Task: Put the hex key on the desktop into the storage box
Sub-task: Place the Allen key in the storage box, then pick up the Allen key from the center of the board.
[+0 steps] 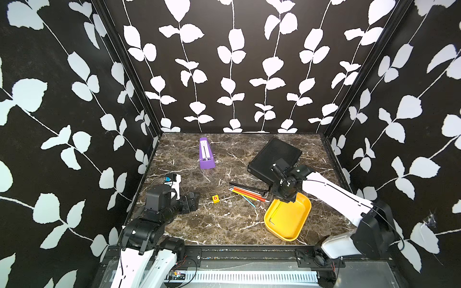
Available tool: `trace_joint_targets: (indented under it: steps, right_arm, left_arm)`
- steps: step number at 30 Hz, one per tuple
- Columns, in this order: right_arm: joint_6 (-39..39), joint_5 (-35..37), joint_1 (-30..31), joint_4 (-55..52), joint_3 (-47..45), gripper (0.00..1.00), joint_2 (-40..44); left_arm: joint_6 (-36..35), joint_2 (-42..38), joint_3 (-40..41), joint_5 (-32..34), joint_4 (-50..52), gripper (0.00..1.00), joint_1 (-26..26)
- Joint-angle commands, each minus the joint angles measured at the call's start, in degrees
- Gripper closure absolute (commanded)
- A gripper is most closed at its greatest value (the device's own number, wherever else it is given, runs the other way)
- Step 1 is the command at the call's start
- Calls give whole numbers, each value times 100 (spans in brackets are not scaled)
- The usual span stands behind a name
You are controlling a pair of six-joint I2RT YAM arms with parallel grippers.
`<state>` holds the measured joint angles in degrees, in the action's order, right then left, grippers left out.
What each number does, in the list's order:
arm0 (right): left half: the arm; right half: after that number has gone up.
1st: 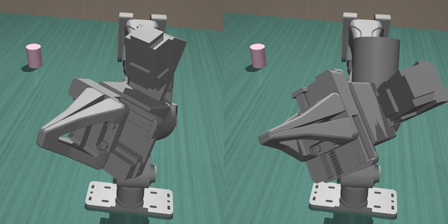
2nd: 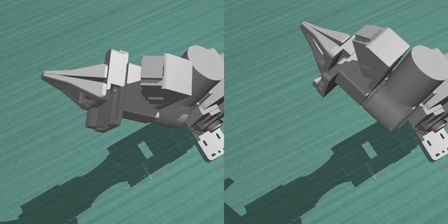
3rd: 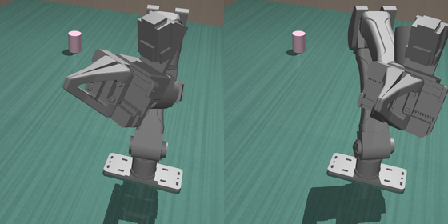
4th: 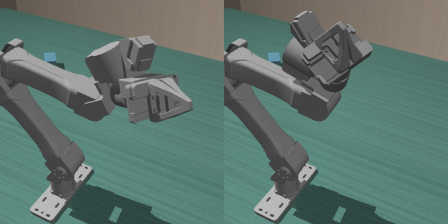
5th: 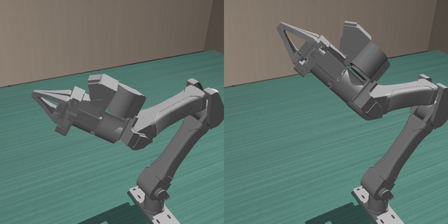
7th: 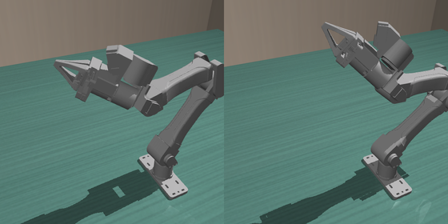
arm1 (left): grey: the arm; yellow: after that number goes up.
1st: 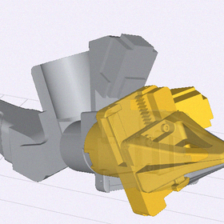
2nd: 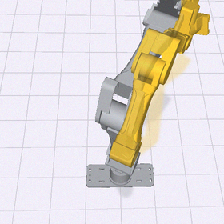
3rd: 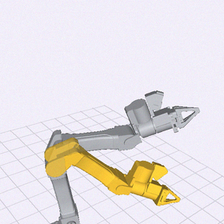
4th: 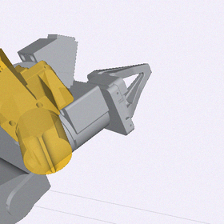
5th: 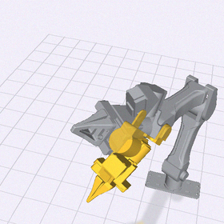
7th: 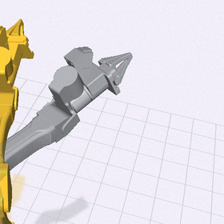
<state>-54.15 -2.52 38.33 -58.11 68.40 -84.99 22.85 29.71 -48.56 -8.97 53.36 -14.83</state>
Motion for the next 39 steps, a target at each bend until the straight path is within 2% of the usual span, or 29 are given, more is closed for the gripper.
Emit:
trace_joint_targets:
  steps: [1, 5, 10, 19, 25, 30, 39]
  right_arm:
    - [1306, 358, 499, -353, 718, 72, -586]
    - [2120, 589, 1207, -650, 1656, 71, -1584]
    - [2519, 632, 1580, -743, 2356, 68, -2466]
    - [3090, 710, 1614, -845, 2784, 57, -3265]
    - [3434, 644, 1611, -776, 2792, 63, -3601]
    - [3545, 771, 1606, -687, 2758, 63, -3752]
    - [3787, 516, 1558, -535, 2695, 63, -4062]
  left_arm:
    - [-36, 65, 70, 45, -141, 14, -20]
    - [-40, 79, 74, 62, -145, 14, -20]
    - [-26, 59, 79, 90, -134, 14, -20]
    - [-26, 46, 83, 90, -144, 13, -18]
    - [-40, 77, 82, 71, -143, 14, -20]
    - [-36, 68, 68, 80, -124, 14, -20]
    - [-26, 78, 74, 88, -125, 13, -20]
